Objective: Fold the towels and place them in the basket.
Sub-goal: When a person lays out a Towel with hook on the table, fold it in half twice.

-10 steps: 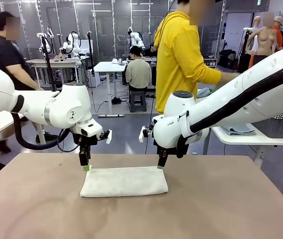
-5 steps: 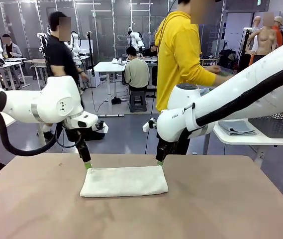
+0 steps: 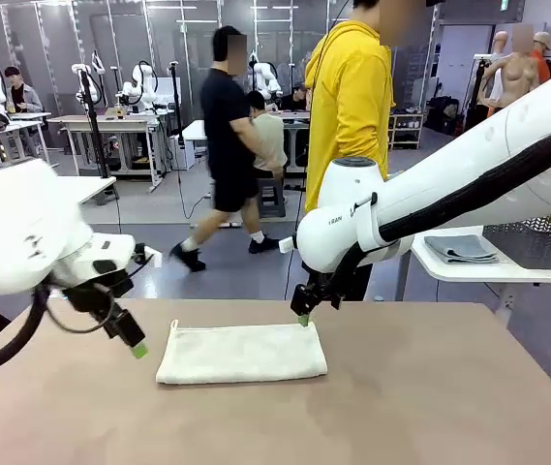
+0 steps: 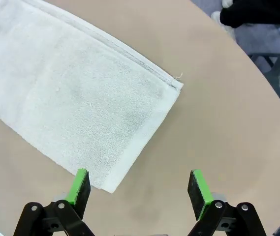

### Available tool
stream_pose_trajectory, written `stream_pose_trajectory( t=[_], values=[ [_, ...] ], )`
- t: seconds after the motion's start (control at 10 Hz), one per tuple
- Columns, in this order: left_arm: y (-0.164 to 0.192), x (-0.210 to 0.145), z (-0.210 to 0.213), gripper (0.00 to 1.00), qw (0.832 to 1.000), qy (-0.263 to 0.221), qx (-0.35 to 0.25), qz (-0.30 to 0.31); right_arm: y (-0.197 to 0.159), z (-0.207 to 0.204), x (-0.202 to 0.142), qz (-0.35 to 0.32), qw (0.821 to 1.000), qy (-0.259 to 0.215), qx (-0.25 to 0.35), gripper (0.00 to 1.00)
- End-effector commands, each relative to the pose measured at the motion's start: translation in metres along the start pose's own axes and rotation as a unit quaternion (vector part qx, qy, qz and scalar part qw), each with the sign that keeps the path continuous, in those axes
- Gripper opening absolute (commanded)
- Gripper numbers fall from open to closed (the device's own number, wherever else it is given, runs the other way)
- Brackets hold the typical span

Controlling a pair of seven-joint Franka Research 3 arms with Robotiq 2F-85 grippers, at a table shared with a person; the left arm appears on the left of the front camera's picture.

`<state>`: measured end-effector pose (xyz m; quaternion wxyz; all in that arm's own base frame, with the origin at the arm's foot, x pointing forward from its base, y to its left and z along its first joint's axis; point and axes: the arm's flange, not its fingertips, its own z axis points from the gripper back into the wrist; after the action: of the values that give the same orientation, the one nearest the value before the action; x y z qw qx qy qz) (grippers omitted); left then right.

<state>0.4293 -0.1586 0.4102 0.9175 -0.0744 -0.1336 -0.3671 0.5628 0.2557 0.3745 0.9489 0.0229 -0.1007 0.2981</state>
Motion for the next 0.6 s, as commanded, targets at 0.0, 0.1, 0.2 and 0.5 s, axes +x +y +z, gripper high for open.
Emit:
stream_pose_trajectory(
  t=[0.0,0.1,0.2,0.5],
  values=[
    [-0.019,-0.032,0.014,1.00,0.998,-0.021,0.058,-0.018,-0.002,-0.013,0.006,-0.038,0.999,-0.004,-0.011,1.00],
    [-0.018,-0.046,0.019,1.00,0.998,-0.017,0.065,-0.022,-0.004,-0.020,0.005,-0.049,0.999,-0.003,0.003,1.00],
    [-0.016,-0.053,0.022,1.00,0.997,-0.008,0.067,-0.037,-0.007,-0.023,0.004,-0.057,0.998,-0.004,0.011,1.00],
    [-0.014,-0.034,0.015,1.00,0.999,-0.014,0.037,-0.021,-0.006,-0.013,-0.001,-0.026,1.000,0.004,0.002,1.00]
  ],
)
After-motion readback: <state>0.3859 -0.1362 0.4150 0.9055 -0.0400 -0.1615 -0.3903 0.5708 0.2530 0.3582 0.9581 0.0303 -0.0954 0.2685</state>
